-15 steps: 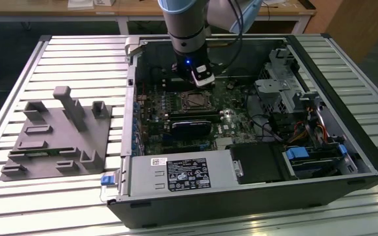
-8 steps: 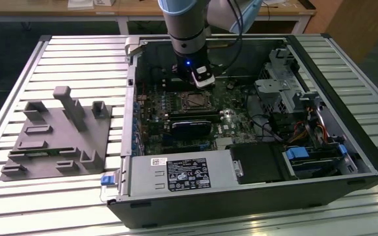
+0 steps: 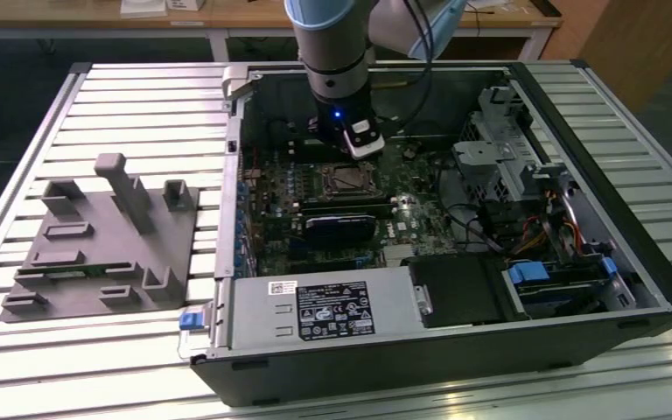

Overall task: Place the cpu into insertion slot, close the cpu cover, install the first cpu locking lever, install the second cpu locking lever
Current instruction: 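Install the first cpu locking lever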

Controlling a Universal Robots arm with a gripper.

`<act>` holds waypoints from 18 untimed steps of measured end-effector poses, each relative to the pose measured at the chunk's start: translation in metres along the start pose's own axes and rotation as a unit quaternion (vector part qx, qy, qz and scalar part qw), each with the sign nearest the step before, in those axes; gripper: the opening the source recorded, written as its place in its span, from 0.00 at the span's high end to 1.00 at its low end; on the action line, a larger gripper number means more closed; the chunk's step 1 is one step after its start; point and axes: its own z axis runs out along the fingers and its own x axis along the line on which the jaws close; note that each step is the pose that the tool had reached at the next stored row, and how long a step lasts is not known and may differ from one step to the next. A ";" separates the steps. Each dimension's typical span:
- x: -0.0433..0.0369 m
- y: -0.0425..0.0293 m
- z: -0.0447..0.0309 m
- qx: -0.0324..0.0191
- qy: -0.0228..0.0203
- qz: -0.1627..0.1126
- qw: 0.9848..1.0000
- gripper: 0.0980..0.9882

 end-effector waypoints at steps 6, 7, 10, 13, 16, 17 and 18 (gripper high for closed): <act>-0.0008 0.0000 0.0013 0.000 0.000 0.000 1.000 0.99; -0.0009 0.0001 0.0009 0.000 0.000 0.000 1.000 0.99; -0.0015 0.0009 -0.0024 0.000 0.000 0.000 1.000 0.99; -0.0021 0.0018 -0.0062 0.000 0.000 0.000 1.000 0.99; -0.0025 0.0023 -0.0084 0.000 0.000 0.000 1.000 0.99; -0.0025 0.0023 -0.0084 0.000 0.000 0.000 1.000 0.99; -0.0025 0.0023 -0.0083 0.000 0.000 0.000 1.000 0.99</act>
